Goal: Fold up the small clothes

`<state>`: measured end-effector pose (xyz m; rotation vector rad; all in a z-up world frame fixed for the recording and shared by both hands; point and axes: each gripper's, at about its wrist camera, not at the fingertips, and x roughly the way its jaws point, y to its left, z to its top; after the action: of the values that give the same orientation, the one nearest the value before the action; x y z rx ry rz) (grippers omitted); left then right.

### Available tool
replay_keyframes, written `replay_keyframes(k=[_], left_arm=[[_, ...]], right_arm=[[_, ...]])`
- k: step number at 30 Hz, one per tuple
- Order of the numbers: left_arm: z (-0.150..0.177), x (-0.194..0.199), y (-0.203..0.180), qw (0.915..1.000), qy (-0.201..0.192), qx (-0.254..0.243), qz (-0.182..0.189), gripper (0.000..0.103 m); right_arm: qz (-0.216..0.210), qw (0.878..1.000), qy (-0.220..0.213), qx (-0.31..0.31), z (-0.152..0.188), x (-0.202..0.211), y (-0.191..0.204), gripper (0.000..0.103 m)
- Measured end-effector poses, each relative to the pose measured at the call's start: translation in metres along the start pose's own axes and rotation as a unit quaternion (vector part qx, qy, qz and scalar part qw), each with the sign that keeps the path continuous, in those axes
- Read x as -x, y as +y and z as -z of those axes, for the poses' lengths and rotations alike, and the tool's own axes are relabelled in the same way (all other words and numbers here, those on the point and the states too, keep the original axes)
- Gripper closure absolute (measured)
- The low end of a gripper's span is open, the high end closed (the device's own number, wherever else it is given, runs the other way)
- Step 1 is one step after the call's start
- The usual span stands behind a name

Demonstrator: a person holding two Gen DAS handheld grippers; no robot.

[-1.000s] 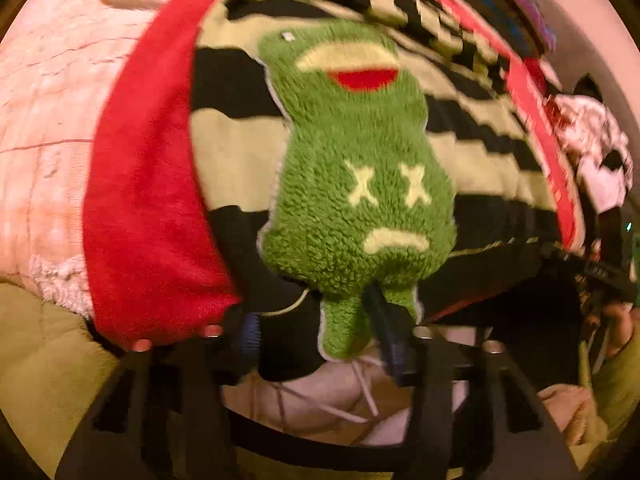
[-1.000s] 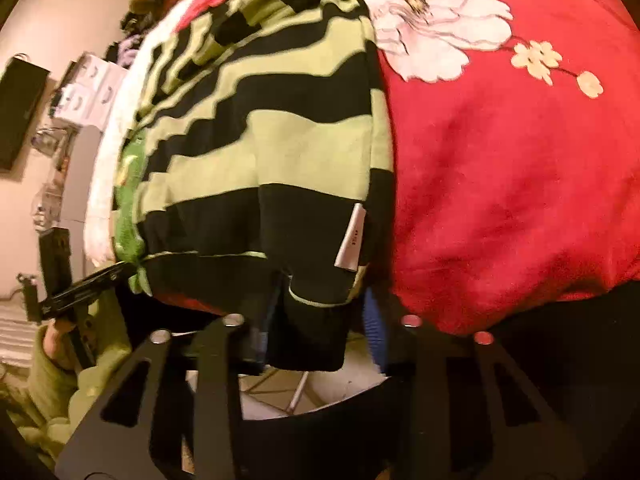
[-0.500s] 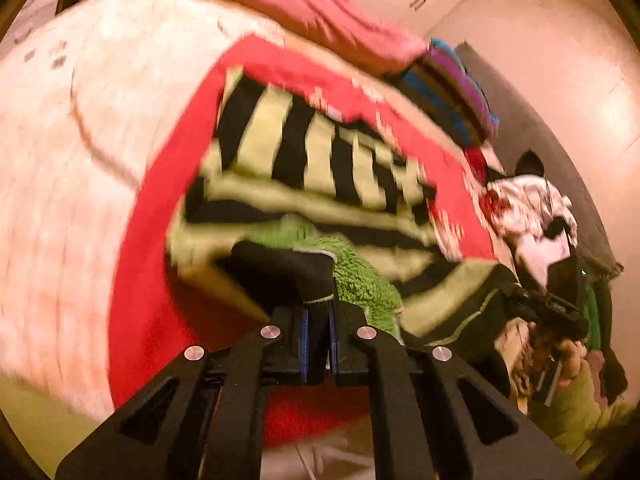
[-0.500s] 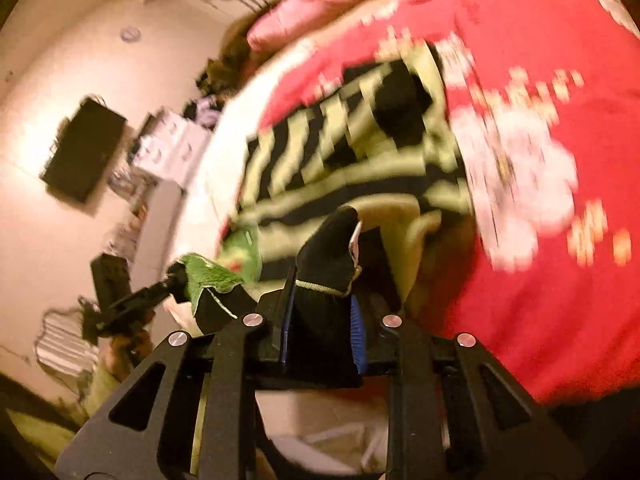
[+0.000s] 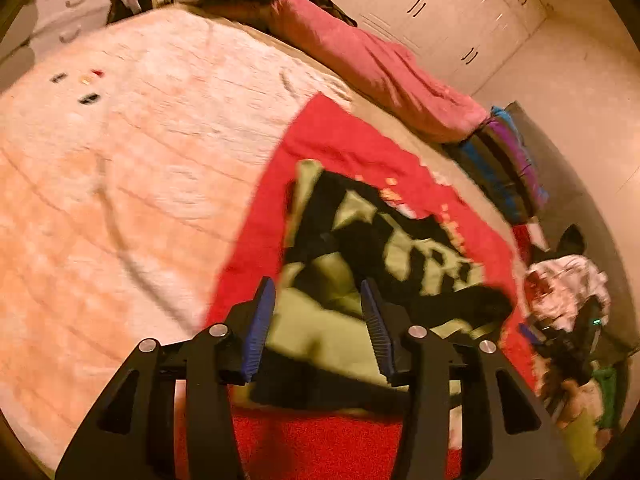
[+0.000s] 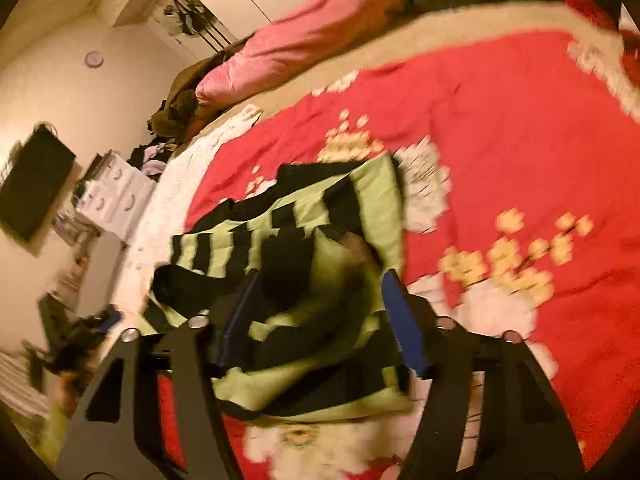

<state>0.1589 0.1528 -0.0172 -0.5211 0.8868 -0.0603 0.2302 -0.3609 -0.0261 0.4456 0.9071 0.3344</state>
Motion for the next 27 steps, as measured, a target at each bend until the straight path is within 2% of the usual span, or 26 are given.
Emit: replay_keyframes(k=[4,6,11,14,17,19,21,23,24,25,26,27], left_arm=[[0.004,0.002,0.016,0.999,0.019,-0.027,-0.029,0.058],[0.002,-0.002,0.015,0.9983,0.024,-0.045,-0.03,0.051],[-0.013,-0.022,-0.015,0.9948,0.028,-0.095,-0.022,0.041],[-0.022,-0.041,-0.034,0.9906,0.038,-0.127,-0.032,0.039],[-0.03,-0.064,-0.05,0.9837,0.058,-0.163,-0.051,0.036],[-0.034,-0.083,-0.055,0.9777,0.074,-0.182,-0.073,0.035],[-0.038,-0.098,-0.056,0.9762,0.09,-0.182,-0.077,0.035],[-0.037,-0.112,-0.056,0.976,0.099,-0.18,-0.072,0.035],[-0.037,-0.114,-0.056,0.9761,0.095,-0.181,-0.073,0.037],[-0.035,-0.114,-0.057,0.9772,0.088,-0.18,-0.07,0.057],[-0.033,-0.111,-0.055,0.9794,0.08,-0.174,-0.064,0.081],[-0.031,-0.106,-0.053,0.9808,0.072,-0.17,-0.063,0.084]], right_arm=[[0.051,0.996,-0.01,0.076,0.01,0.012,-0.006,0.037],[0.07,0.991,-0.008,0.116,0.013,0.013,-0.002,0.035],[0.08,0.976,-0.009,0.203,0.012,0.003,0.026,0.029],[0.096,0.96,-0.001,0.262,0.008,-0.014,0.048,0.024],[0.136,0.934,0.033,0.328,0.007,-0.043,0.065,0.023],[0.137,0.927,0.043,0.347,0.003,-0.056,0.069,0.023],[0.134,0.925,0.06,0.351,-0.004,-0.074,0.07,0.023],[0.148,0.926,0.084,0.337,-0.009,-0.092,0.065,0.023],[0.156,0.928,0.092,0.326,-0.011,-0.097,0.062,0.027],[0.155,0.932,0.094,0.314,-0.011,-0.101,0.058,0.036],[0.135,0.94,0.094,0.299,-0.01,-0.1,0.055,0.058],[0.131,0.944,0.089,0.288,-0.009,-0.097,0.052,0.071]])
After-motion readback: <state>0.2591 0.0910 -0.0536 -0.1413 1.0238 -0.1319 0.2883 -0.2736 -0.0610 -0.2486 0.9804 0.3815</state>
